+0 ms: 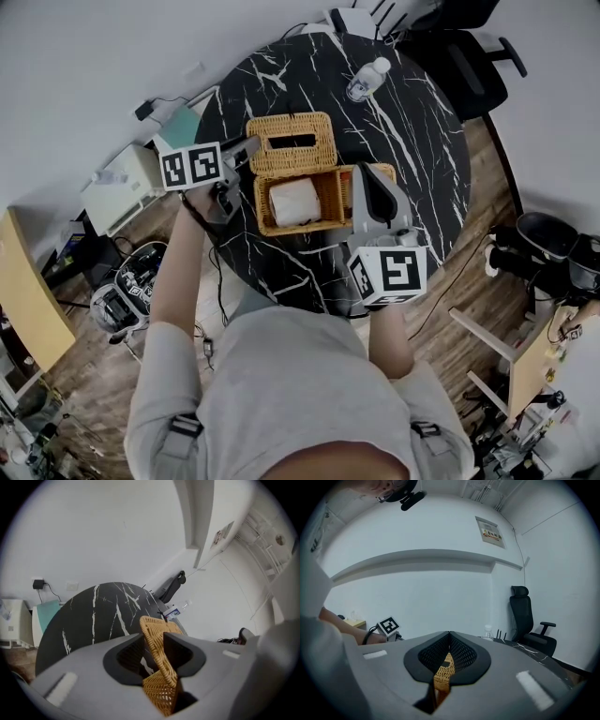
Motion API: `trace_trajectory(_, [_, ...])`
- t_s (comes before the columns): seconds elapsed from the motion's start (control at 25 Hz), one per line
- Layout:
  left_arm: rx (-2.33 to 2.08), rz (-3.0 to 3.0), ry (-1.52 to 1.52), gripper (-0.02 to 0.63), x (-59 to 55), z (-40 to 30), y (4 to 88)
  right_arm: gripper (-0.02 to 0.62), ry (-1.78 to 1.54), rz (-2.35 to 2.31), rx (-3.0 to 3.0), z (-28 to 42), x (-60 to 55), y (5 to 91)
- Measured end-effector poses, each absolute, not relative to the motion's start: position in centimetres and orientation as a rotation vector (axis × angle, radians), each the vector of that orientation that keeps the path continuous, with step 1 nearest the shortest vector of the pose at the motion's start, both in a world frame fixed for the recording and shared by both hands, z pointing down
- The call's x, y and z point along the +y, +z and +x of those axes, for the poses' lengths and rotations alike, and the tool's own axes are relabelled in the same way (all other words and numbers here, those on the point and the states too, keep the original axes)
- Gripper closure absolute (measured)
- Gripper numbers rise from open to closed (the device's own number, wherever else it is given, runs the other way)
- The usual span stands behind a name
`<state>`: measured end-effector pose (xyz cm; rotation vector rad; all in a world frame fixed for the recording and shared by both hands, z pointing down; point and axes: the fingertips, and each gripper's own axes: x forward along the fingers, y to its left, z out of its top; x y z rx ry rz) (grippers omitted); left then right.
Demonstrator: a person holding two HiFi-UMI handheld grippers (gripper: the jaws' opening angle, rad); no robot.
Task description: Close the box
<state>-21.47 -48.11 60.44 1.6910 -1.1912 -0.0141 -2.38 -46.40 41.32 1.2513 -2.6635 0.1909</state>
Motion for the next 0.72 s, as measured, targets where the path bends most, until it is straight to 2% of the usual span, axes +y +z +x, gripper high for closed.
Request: trace_trajectory(0.72, [-1.307, 1.893, 0.071, 0.434, -46.6, -21.0, 54.0, 0.591, 0.123, 1.289, -2.700, -1.4, -43.4, 38.4])
